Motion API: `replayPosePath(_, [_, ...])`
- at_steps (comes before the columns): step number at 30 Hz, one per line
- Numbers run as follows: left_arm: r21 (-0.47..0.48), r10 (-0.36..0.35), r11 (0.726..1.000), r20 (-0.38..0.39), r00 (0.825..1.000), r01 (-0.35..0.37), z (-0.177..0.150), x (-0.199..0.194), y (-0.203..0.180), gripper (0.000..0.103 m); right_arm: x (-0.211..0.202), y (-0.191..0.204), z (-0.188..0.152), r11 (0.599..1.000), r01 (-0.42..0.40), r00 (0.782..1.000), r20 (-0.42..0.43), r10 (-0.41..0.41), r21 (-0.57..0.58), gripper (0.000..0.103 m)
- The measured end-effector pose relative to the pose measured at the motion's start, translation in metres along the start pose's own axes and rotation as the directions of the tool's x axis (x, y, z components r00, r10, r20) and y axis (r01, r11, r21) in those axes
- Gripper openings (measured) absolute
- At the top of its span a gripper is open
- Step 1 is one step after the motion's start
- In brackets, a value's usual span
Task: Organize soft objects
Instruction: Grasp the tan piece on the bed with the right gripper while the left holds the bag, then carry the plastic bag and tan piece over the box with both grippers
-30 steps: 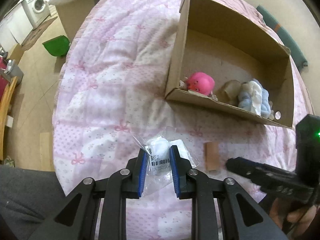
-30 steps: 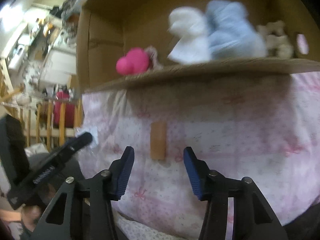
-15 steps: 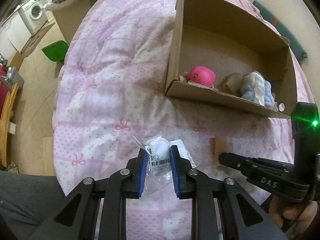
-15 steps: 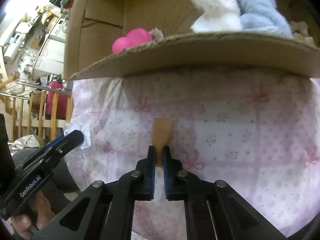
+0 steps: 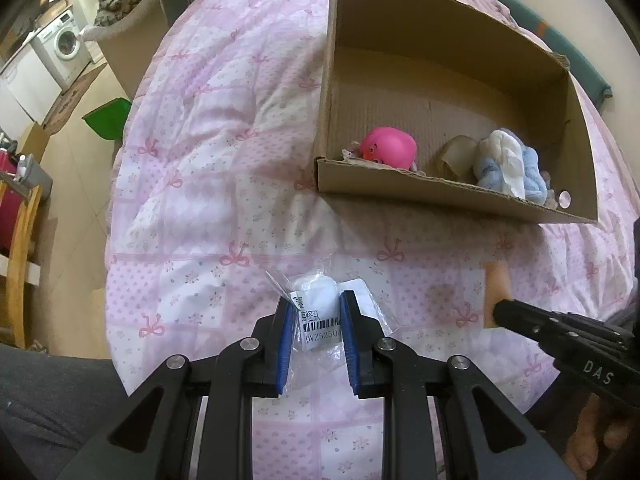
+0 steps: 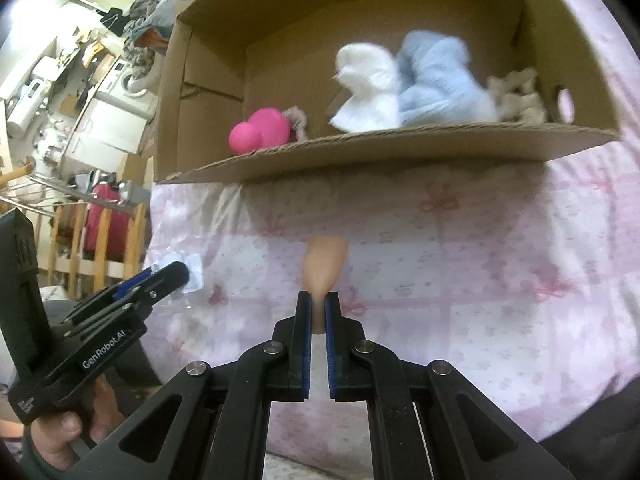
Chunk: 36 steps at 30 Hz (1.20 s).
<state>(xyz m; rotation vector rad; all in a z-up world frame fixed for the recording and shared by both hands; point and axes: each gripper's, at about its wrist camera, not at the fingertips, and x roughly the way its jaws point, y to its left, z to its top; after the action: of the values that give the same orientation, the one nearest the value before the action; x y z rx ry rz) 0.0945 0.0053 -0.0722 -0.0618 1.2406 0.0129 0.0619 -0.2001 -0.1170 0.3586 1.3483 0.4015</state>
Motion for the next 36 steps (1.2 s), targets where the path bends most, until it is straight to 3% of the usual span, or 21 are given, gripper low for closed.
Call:
replayPosePath(6, [0.01,0.003,1.0,0.032,0.999,-0.004,-0.002,-0.01,-0.005,0.02,-0.019,-0.006,-0.004,1.0,-0.002,0.999,0.05,0.002,0.016,0.008])
replayPosePath(14, [0.03,-0.017,0.999,0.098,0.995,0.014,0.0,-0.031,-0.011,0.02,-0.055,-0.011,-0.013,0.996,-0.082,0.99,0.121,0.079,0.026,0.008])
replayPosePath(26, [0.071,-0.064,0.996,0.236,0.97,0.048,0.021,-0.082,-0.028,0.02,-0.106,-0.001,-0.008,0.994,-0.094,0.969,0.225,0.106,-0.06,0.008])
replayPosePath(30, [0.087,-0.075,0.995,0.267,0.961,0.053,0.035,-0.095,-0.032,0.02,-0.128,0.004,0.002,0.987,-0.134,0.946,0.286,0.155,-0.093,0.008])
replayPosePath(36, [0.111,-0.07,0.993,0.31,0.948,0.037,0.061,-0.102,-0.036,0.02,-0.148,0.01,0.028,0.984,-0.12,0.919,0.361,0.16,-0.13,0.008])
